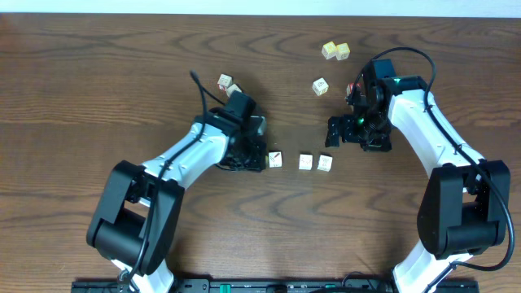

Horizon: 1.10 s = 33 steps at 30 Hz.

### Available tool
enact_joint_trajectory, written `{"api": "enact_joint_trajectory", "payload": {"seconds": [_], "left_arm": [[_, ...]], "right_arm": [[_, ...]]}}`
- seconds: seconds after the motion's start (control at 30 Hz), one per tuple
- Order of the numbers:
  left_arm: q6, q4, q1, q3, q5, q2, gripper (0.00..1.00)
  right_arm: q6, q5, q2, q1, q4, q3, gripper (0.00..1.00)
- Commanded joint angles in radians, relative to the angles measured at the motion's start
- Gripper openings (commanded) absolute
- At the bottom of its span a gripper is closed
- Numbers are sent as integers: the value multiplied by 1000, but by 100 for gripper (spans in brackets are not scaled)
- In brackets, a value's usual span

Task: Lift 4 blocks
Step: 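Push the soccer-ball block with the left gripper into line with others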

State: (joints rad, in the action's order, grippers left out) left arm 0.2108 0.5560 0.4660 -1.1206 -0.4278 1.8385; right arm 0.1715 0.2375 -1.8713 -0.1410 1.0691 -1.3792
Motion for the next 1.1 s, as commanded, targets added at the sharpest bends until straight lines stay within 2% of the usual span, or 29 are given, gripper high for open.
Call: {"api": "enact_joint_trajectory", "payload": {"seconds": [0.0, 0.1, 0.3, 0.47, 1.07], "left_arm": [[27, -5, 25, 6, 56, 6, 30], [32, -6, 41, 6, 59, 18, 31], [117, -32, 44, 6, 205, 39, 30], [182, -60, 44, 6, 204, 39, 31], [184, -35, 44, 6, 121, 39, 32]], "right_arm": [[-12, -1, -3, -16, 1, -11, 99], [-12, -1, -3, -16, 1, -11, 99], [-12, -1, -3, -16, 2, -11, 99], [-12, -1, -3, -16, 1, -11, 99], [-12, -1, -3, -16, 1, -11, 99]]}}
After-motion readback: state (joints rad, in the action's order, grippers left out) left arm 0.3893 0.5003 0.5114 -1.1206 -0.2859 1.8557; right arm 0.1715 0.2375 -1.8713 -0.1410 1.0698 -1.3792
